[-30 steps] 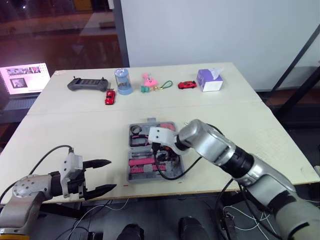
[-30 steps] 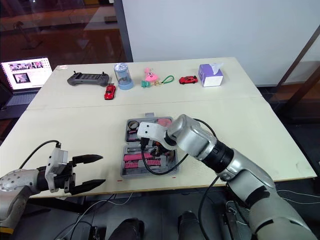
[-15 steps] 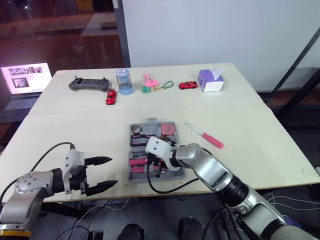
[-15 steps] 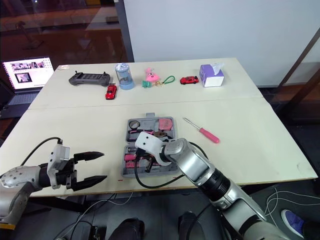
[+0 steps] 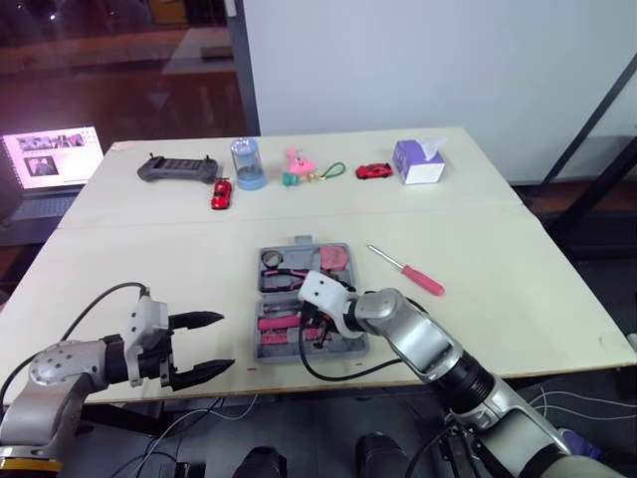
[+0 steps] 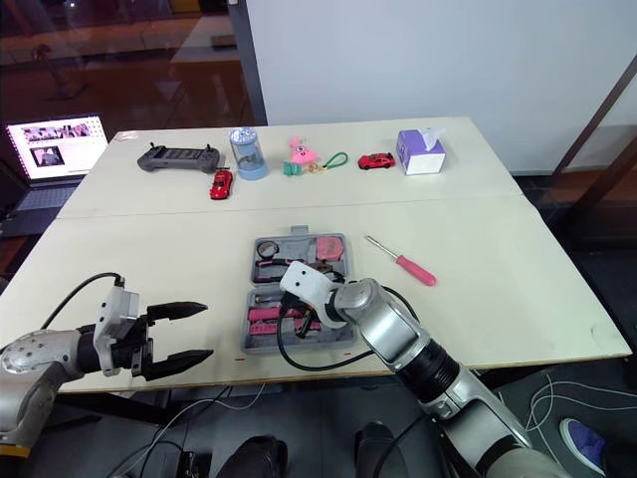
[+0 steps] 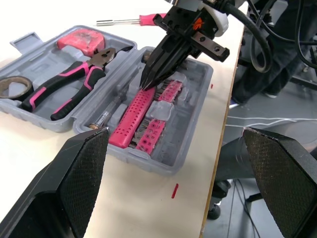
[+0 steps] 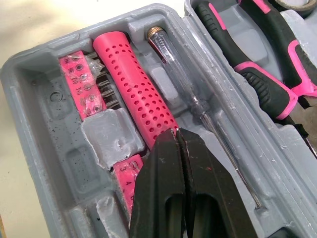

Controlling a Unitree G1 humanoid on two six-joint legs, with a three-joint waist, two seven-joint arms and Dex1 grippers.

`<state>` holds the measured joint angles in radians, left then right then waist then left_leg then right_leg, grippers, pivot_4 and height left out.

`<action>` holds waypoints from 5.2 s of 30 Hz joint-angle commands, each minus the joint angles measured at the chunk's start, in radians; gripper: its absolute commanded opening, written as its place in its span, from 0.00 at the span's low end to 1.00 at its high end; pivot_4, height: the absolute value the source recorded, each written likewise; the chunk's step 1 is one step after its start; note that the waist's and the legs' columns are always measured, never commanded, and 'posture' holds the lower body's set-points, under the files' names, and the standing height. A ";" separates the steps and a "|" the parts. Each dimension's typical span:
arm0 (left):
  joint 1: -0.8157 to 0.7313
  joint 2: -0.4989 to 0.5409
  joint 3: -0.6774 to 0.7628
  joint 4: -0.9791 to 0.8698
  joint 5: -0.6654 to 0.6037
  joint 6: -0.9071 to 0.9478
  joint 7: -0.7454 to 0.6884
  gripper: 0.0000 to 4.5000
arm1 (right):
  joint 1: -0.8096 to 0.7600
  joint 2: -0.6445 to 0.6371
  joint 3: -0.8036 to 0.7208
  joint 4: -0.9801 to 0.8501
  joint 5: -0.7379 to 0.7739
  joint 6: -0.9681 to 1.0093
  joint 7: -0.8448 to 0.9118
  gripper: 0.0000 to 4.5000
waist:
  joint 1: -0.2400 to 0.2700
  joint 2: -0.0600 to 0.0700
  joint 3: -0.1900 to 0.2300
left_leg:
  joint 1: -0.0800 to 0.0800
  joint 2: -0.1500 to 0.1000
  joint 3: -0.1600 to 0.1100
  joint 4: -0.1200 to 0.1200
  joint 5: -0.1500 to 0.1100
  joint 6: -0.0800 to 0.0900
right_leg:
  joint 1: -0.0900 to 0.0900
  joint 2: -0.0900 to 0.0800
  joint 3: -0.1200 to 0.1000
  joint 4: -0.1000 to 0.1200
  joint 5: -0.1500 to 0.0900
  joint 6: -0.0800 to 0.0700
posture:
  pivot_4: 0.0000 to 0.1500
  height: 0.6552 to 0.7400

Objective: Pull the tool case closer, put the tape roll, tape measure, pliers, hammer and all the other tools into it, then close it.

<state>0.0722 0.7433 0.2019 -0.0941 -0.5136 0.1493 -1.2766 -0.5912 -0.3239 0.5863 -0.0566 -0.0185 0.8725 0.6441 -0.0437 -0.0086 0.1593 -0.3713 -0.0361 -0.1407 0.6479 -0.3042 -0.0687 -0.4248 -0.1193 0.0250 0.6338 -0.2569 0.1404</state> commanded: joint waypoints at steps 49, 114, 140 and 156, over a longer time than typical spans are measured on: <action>0.267 0.134 0.419 0.345 0.046 -0.175 0.001 1.00 | 0.747 -0.471 -1.018 -0.351 0.291 -0.195 0.176 0.97 | 0.026 0.002 0.003 | 0.015 0.001 0.004 -0.002 -0.010 0.017 | 0.016 0.000 0.000 -0.006 -0.006 0.000 | 1.00 1.00; 0.181 -0.036 0.009 -0.346 -0.107 0.151 0.207 1.00 | 0.331 0.119 -0.754 -0.549 0.108 0.551 -0.453 0.13 | 0.034 0.007 0.008 | 0.012 0.001 0.001 -0.002 -0.009 0.015 | 0.013 0.000 0.000 -0.005 -0.005 -0.001 | 1.00 1.00; 0.138 -0.006 0.011 -0.334 -0.117 0.175 0.197 1.00 | 0.497 0.216 -0.648 -0.324 0.086 0.244 -0.567 0.13 | 0.022 0.002 0.005 | 0.016 0.001 0.001 -0.002 -0.009 0.015 | 0.016 0.001 0.000 -0.005 -0.005 -0.001 | 1.00 1.00; 0.121 0.007 0.025 -0.372 -0.136 0.226 0.233 1.00 | 0.393 0.057 -0.724 -0.551 0.196 0.366 -0.443 0.94 | 0.027 0.009 0.010 | 0.014 0.000 0.001 -0.002 -0.009 0.015 | 0.015 0.000 0.000 -0.005 -0.005 -0.001 | 1.00 1.00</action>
<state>0.1934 0.7385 0.1979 -0.4375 -0.6243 0.3715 -1.0408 -0.1777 -0.2463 -0.1225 -0.5344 0.1482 1.2116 0.1677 -0.0165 0.0008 0.1689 -0.3578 -0.0356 -0.1400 0.6456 -0.3132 -0.0541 -0.4100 -0.1189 0.0249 0.6287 -0.2621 0.1395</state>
